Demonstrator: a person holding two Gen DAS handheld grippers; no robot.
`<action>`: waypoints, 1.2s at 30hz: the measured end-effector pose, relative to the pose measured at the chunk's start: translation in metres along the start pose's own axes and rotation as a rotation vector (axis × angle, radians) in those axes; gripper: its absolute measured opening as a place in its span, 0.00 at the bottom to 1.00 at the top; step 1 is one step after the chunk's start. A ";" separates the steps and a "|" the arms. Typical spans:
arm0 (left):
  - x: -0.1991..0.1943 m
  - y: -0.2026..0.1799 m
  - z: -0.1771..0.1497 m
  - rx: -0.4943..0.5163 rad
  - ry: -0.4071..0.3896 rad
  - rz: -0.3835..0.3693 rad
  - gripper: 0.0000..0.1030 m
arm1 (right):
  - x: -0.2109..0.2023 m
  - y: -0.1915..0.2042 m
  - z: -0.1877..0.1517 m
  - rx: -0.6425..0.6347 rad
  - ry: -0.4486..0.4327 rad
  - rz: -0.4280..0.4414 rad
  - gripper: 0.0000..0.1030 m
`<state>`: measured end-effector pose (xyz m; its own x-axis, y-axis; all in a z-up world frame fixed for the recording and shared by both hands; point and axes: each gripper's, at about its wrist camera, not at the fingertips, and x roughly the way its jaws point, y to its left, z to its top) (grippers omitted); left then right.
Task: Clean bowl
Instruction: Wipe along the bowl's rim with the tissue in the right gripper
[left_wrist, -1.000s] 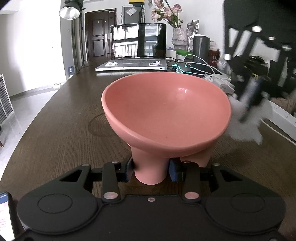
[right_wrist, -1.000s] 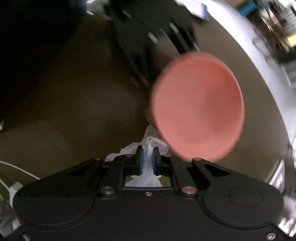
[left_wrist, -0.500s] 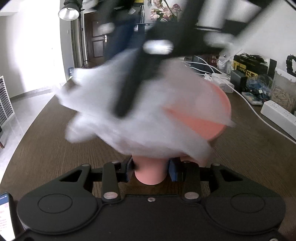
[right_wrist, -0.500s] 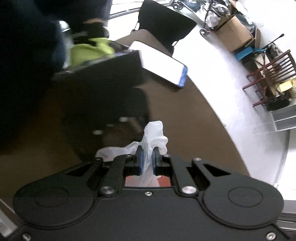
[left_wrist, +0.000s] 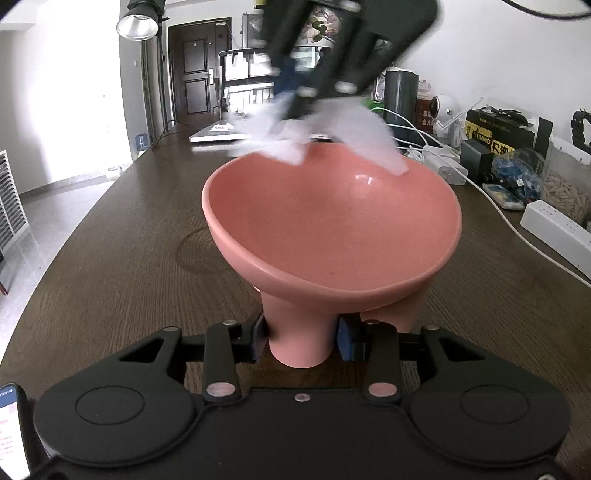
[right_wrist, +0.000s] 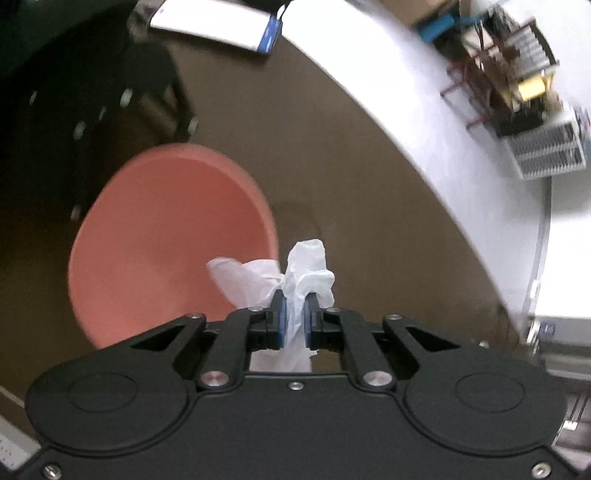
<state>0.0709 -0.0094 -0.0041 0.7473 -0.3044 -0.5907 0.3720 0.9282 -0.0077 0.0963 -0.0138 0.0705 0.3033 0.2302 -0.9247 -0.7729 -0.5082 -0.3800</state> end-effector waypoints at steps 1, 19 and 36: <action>0.000 0.000 0.000 0.000 0.000 0.000 0.37 | -0.002 0.005 -0.008 0.002 0.015 0.007 0.09; -0.001 0.004 -0.003 0.004 -0.001 0.002 0.37 | -0.038 0.112 0.030 -0.190 -0.102 0.190 0.08; -0.007 -0.003 -0.004 -0.001 0.000 -0.002 0.37 | 0.010 0.001 0.104 -0.089 -0.182 0.049 0.09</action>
<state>0.0626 -0.0087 -0.0034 0.7466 -0.3060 -0.5907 0.3729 0.9278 -0.0093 0.0404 0.0745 0.0631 0.1549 0.3454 -0.9256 -0.7292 -0.5922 -0.3430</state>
